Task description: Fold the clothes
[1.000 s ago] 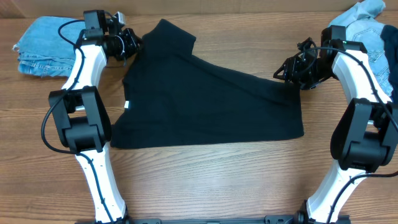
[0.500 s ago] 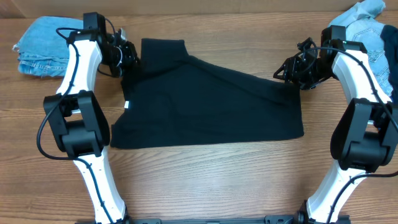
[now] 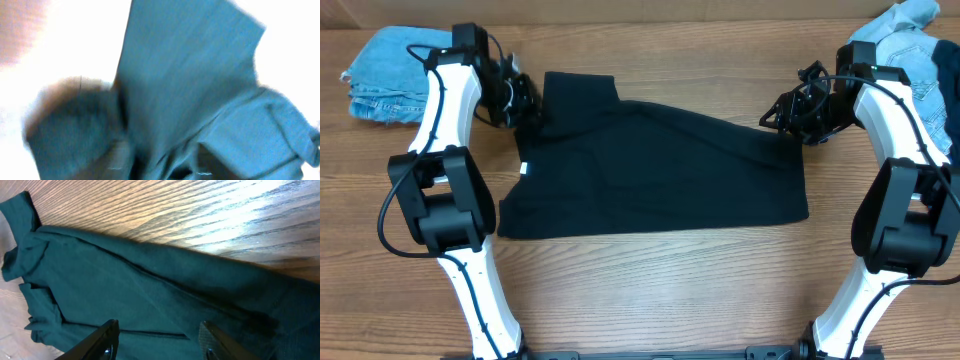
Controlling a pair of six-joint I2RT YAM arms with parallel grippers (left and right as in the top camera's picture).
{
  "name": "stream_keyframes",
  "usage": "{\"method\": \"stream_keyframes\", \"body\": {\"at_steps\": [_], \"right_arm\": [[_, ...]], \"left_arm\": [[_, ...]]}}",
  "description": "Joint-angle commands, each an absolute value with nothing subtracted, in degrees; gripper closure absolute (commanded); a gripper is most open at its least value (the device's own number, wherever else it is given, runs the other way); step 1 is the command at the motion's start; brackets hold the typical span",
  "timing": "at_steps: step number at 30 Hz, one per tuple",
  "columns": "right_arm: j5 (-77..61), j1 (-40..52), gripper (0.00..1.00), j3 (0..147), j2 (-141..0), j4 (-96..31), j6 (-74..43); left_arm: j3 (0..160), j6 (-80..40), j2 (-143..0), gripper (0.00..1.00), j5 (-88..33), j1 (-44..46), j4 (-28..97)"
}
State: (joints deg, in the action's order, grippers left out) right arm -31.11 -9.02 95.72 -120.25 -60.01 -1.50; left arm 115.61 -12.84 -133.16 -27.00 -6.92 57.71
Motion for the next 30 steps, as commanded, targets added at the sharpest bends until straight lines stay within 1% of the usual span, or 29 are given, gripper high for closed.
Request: {"method": "stream_keyframes", "body": {"at_steps": [1,6,10,19,23,30], "right_arm": [[-31.62,-9.1,0.44,96.84,-117.75,-59.59,-1.45],[-31.62,-9.1,0.44,96.84,-117.75,-59.22,-1.45],[-31.62,-9.1,0.44,96.84,-117.75,-59.2,-1.45],[-31.62,-9.1,0.44,96.84,-117.75,-58.78,-1.48],[-31.62,-9.1,0.44,96.84,-117.75,-58.78,-1.48],[-31.62,-9.1,0.44,96.84,-117.75,-58.78,-1.48]], "left_arm": [[119.52,-10.79,-131.07,0.0,-29.43,-7.33,49.17],[119.5,-17.3,-132.7,0.0,-28.16,-7.14,37.45],[119.5,-21.15,-135.81,0.0,-28.12,-7.09,32.25],[119.52,-24.62,-145.08,0.07,-31.16,-7.05,29.21],[119.52,-24.91,-146.58,0.07,-30.89,-6.94,27.99],[119.5,-24.91,-146.91,0.07,-26.94,-4.69,26.72]]}}
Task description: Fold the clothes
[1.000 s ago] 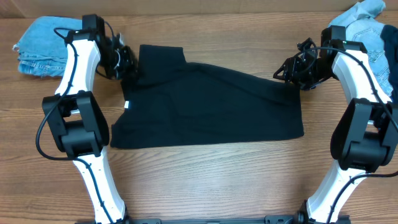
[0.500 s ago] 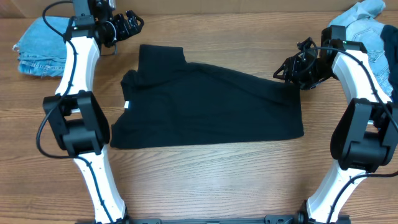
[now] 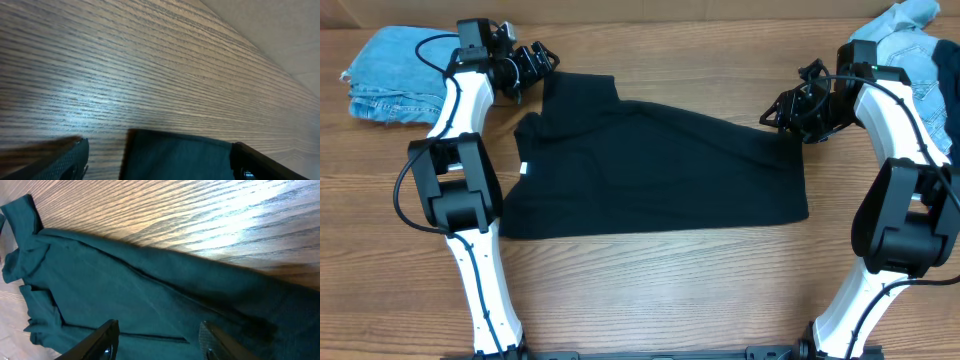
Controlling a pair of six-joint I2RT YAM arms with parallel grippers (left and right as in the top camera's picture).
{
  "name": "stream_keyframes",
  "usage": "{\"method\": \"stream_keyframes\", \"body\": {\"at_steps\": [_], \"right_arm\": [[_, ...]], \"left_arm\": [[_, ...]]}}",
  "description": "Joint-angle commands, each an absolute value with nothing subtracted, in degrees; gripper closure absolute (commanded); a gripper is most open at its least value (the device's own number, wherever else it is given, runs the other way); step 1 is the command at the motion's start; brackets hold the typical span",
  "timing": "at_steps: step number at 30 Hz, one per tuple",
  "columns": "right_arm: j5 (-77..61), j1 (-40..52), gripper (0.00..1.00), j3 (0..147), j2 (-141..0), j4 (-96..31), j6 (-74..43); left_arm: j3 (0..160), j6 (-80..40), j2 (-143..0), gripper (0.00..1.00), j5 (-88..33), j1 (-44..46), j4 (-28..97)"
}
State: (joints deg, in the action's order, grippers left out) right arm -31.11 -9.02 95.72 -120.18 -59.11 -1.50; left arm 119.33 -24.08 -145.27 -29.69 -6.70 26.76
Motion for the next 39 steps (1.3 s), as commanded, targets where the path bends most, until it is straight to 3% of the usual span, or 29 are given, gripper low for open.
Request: {"method": "stream_keyframes", "body": {"at_steps": [1,6,11,18,23,25,39], "right_arm": [[-31.62,-9.1,0.44,96.84,-117.75,-58.78,-1.48],[-31.62,-9.1,0.45,96.84,-117.75,-58.85,-1.48],[-31.62,-9.1,0.45,96.84,-117.75,-58.98,-1.48],[-31.62,-9.1,0.45,96.84,-117.75,-58.98,-1.5],[-31.62,-9.1,0.45,96.84,-117.75,-58.98,-1.48],[-31.59,-9.1,0.45,96.84,-117.75,-58.98,-1.45],[-29.02,-10.63,0.45,96.84,-117.75,-62.52,-1.74]], "left_arm": [[119.5,-24.88,-146.93,0.07,-26.44,-4.19,26.83],[119.48,-24.88,-146.93,0.11,-22.63,-2.07,28.82],[119.42,-25.17,-146.93,0.22,-19.84,-1.74,31.33],[119.39,-25.96,-146.93,0.65,-18.46,-1.89,31.86],[119.42,-25.98,-146.93,0.91,-18.0,-1.91,31.79],[119.55,-25.71,-146.85,0.96,-18.09,-2.13,31.62],[138.93,-22.65,-145.82,0.96,-34.68,-7.4,43.46]]}}
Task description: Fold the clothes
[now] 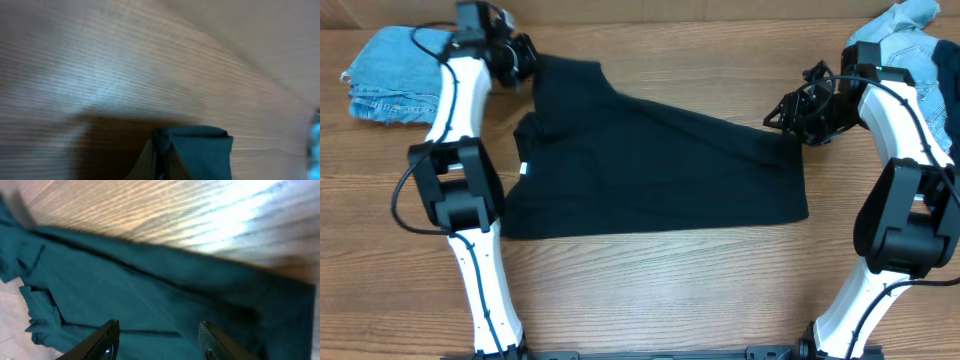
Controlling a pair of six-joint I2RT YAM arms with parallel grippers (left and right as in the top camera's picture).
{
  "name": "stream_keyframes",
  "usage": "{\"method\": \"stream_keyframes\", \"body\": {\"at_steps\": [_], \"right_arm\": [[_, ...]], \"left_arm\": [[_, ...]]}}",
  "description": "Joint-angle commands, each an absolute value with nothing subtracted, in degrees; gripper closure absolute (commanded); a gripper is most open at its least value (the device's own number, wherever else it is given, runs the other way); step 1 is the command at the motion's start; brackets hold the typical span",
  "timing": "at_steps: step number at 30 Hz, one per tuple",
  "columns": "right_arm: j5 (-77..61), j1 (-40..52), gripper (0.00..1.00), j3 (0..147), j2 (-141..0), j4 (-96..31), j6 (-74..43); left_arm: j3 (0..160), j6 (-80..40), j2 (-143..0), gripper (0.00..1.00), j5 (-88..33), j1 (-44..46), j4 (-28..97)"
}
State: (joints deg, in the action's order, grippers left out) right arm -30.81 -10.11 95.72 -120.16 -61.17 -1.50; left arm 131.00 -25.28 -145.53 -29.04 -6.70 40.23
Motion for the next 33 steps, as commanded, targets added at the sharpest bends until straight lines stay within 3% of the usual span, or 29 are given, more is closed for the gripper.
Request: {"method": "stream_keyframes", "body": {"at_steps": [1,5,14,21,26,33], "right_arm": [[-28.91,-10.7,0.45,96.84,-117.75,-62.85,-1.72],[-28.58,-11.31,0.44,96.84,-117.75,-64.38,-2.96],[-27.88,-11.62,0.28,96.6,-117.78,-68.31,-5.21],[-27.03,-10.0,0.33,91.5,-117.78,-65.32,-7.6],[-27.14,-9.69,0.47,88.05,-117.89,-61.89,-10.81],[-31.16,-9.69,0.44,85.1,-117.97,-57.39,-12.14]], "left_arm": [[140.42,-22.52,-145.82,0.96,-35.31,-7.46,44.45],[147.65,-21.56,-145.82,0.96,-36.8,-7.49,49.47],[153.45,-19.11,-145.82,0.96,-40.1,-6.42,57.04],[153.45,-18.39,-145.82,0.96,-39.88,-5.56,57.19],[153.45,-18.37,-145.82,0.96,-39.66,-5.32,57.14],[153.45,-18.2,-145.82,0.96,-38.76,-5.21,57.21]]}}
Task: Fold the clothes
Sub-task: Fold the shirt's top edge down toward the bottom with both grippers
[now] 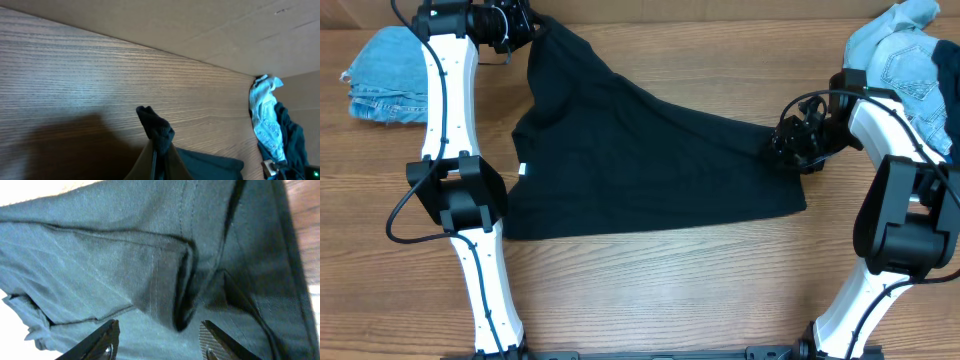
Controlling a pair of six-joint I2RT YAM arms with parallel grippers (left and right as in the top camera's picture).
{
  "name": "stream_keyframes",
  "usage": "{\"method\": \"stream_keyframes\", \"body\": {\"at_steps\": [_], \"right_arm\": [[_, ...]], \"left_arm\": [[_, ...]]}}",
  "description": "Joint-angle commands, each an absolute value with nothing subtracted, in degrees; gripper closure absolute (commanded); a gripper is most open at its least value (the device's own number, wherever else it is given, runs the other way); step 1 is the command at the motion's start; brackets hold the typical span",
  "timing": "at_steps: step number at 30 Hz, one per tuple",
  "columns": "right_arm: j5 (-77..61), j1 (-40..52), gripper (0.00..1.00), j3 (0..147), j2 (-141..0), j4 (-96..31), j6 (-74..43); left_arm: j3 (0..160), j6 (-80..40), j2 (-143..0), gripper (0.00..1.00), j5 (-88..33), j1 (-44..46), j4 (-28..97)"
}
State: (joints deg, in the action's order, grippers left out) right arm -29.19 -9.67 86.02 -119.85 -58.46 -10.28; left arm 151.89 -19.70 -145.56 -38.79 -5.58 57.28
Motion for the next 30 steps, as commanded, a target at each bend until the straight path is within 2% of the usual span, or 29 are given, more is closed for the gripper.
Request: {"method": "stream_keyframes", "body": {"at_steps": [1,3,6,10,12,18,19,30], "right_arm": [[-31.2,-9.69,0.44,85.1,-117.99,-56.93,-12.4],[-31.2,-9.69,0.45,85.1,-117.99,-55.59,-13.65],[-31.64,-9.69,0.54,85.1,-117.99,-53.41,-13.82],[-31.62,-9.69,0.55,85.1,-117.99,-51.81,-14.0],[-31.62,-9.69,0.59,85.1,-117.99,-51.59,-13.98],[-30.83,-9.8,0.85,85.12,-117.99,-50.39,-13.74],[-30.46,-10.02,0.96,85.12,-117.99,-49.67,-13.5],[-30.89,-11.99,0.96,85.23,-117.97,-46.26,-13.45]], "left_arm": [[153.45,-18.2,-145.82,0.96,-38.79,-5.21,57.19],[153.45,-18.2,-145.82,0.96,-38.76,-5.17,57.19],[153.45,-18.17,-145.82,0.96,-38.37,-5.17,57.19],[153.45,-18.2,-145.82,0.96,-38.37,-5.17,57.21],[153.45,-18.2,-145.82,0.96,-38.37,-5.17,57.19],[153.45,-18.2,-145.82,0.96,-38.37,-5.17,57.19],[153.45,-18.2,-145.82,0.96,-38.37,-5.17,57.19],[153.45,-18.2,-145.82,0.96,-38.41,-5.23,57.19]]}}
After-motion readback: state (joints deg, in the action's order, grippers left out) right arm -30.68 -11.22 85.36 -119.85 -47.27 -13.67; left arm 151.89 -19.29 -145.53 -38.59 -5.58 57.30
